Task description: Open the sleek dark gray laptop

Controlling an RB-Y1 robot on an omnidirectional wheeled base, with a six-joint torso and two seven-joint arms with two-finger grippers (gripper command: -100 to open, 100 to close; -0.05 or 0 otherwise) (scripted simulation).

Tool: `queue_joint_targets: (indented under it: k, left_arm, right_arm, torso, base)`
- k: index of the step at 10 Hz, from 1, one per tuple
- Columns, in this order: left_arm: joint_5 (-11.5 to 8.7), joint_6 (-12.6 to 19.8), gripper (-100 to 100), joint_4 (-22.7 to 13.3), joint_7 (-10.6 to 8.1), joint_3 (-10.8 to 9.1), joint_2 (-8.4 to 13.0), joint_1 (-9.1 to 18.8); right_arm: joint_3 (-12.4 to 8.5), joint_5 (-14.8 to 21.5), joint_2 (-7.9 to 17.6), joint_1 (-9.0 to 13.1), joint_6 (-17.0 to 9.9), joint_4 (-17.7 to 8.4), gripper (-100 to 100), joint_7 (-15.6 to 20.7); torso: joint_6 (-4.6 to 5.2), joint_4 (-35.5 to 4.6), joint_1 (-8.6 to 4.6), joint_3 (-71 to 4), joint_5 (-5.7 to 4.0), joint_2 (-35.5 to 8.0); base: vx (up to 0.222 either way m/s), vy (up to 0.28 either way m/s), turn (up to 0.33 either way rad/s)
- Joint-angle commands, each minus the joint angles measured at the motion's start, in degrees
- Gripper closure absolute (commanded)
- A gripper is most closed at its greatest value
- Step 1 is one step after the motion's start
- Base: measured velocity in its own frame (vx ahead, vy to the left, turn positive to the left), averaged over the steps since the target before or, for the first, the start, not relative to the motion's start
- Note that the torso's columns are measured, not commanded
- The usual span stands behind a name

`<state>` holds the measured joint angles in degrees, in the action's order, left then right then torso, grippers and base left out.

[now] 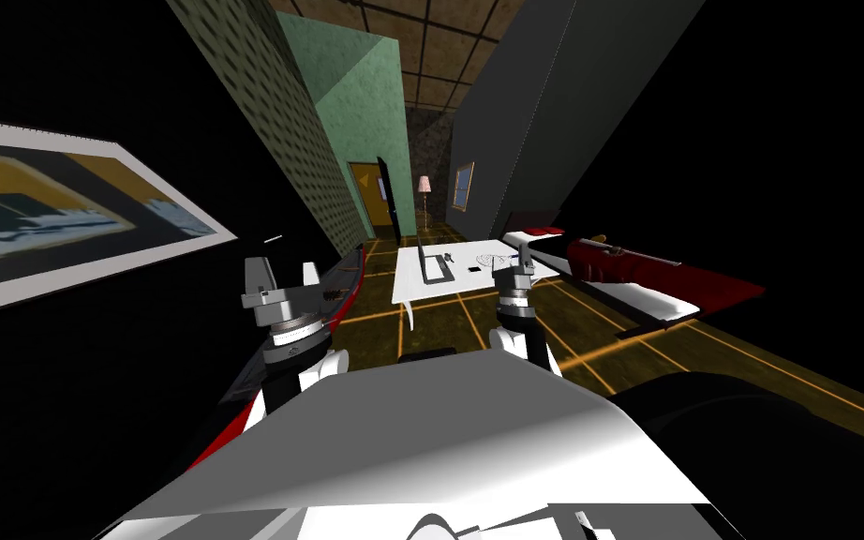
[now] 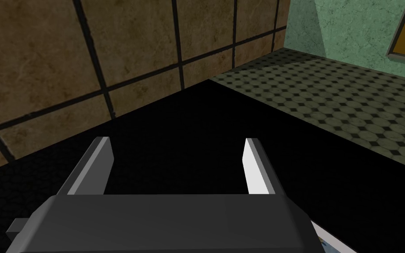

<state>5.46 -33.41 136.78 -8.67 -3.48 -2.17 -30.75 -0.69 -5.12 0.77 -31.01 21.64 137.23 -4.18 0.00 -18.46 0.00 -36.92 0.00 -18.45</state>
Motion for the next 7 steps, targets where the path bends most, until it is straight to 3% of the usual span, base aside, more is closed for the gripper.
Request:
queue_joint_targets:
  k: [1, 4, 5, 7]
  left_arm:
    - [0.00, 0.00, 0, 0.00, 0.00, 0.00, 0.00, 0.00]
    - [0.00, 0.00, 0, 0.00, 0.00, 0.00, 0.00, 0.00]
    - [0.00, 0.00, 0, 0.00, 0.00, 0.00, 0.00, 0.00]
    - [0.00, 0.00, 0, -0.02, 0.00, 0.00, 0.00, -0.01]
  right_arm:
    - [0.00, 0.00, 0.00, 0.00, 0.00, 0.00, 0, 0.00]
    - [0.00, 0.00, 0.00, 0.00, 0.00, 0.00, 0, 0.00]
    - [-0.20, 0.49, 1.73, 0.09, -0.12, -0.37, -100, 0.45]
    - [-0.64, 1.61, 4.31, 0.30, -0.38, -1.19, -100, 1.47]
  torso:
    - [0.00, -4.23, 0.00, -8.44, 0.00, -4.24]
    - [0.00, -16.92, 0.00, -33.81, 0.00, -16.93]
    - [0.00, -21.14, 0.00, -42.27, 0.00, -21.16]
    - [0.00, -23.58, 0.09, -47.36, 0.03, -23.59]
  base:
    - [0.000, 0.000, 0.000]
    - [0.000, 0.000, 0.000]
    - [0.010, 0.012, 0.012]
    - [0.016, 0.039, 0.019]
